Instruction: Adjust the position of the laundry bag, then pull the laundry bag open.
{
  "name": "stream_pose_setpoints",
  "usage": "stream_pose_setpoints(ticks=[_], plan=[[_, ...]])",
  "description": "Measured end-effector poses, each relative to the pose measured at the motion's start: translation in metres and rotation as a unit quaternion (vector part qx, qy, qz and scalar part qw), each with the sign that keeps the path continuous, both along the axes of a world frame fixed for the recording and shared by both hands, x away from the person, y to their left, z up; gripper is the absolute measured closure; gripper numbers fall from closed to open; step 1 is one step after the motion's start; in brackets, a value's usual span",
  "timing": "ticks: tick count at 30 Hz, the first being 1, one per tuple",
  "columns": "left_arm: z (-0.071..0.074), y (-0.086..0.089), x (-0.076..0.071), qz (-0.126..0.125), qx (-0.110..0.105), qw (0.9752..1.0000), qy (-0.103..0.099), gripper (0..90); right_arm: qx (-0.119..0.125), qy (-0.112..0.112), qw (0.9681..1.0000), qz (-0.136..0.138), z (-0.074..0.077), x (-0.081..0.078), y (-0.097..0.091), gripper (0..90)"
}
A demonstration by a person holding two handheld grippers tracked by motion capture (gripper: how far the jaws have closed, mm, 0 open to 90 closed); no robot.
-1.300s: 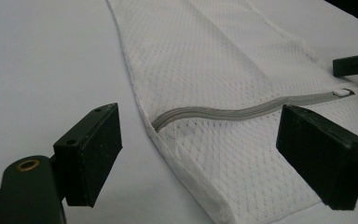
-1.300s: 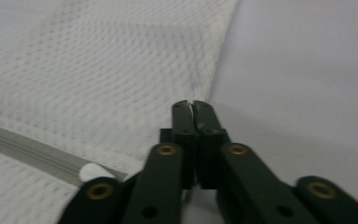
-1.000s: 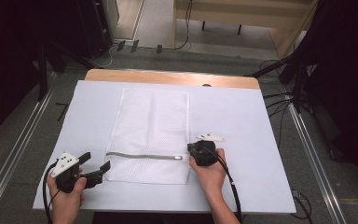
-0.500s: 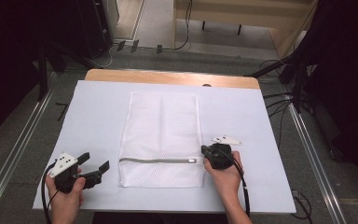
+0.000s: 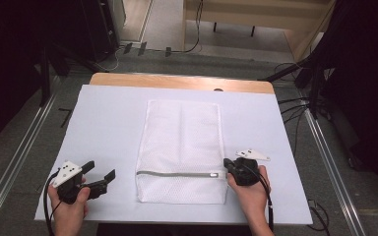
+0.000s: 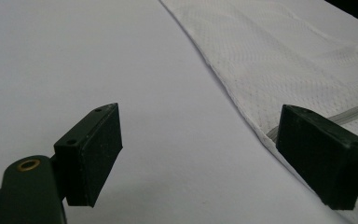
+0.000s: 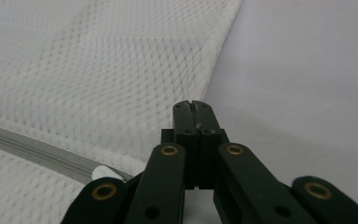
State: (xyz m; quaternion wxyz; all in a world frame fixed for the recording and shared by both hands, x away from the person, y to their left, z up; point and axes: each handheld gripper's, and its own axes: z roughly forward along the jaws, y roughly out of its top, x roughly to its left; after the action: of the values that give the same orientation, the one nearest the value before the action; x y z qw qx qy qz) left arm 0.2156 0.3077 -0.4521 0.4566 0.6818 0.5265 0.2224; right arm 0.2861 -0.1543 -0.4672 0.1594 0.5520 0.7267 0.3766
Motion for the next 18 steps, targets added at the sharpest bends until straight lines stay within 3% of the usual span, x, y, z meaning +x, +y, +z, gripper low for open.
stream_pose_setpoints(ticks=[1,2,6,8,11,15,18], plan=[[0.000,0.000,0.000,0.000,0.000,1.0000,-0.001,14.7,0.022,-0.007,0.9997,0.004,0.004,-0.003,-0.006,77.5],[0.000,0.001,0.000,-0.001,0.000,1.0000,-0.001,14.7,0.030,-0.012,0.9995,0.008,0.007,-0.004,-0.008,69.4],[0.000,0.000,0.000,-0.001,-0.004,1.0000,0.000,14.7,0.020,-0.019,0.9994,0.023,0.014,-0.012,-0.018,60.1],[0.000,-0.006,0.001,-0.004,-0.009,0.9999,0.001,14.7,0.024,-0.016,0.9992,0.029,0.017,-0.022,-0.029,49.0],[0.001,-0.014,0.000,-0.011,-0.012,0.9999,0.001,14.6,0.029,-0.014,0.9989,0.033,0.018,-0.030,-0.036,48.2],[0.003,-0.038,0.000,-0.038,-0.029,0.9988,0.006,14.7,0.035,-0.016,0.9986,0.038,0.014,-0.045,-0.045,49.9],[0.003,-0.061,0.003,-0.069,-0.050,0.9962,0.022,20.4,0.048,-0.010,0.9981,0.037,0.009,-0.049,-0.046,49.7]])
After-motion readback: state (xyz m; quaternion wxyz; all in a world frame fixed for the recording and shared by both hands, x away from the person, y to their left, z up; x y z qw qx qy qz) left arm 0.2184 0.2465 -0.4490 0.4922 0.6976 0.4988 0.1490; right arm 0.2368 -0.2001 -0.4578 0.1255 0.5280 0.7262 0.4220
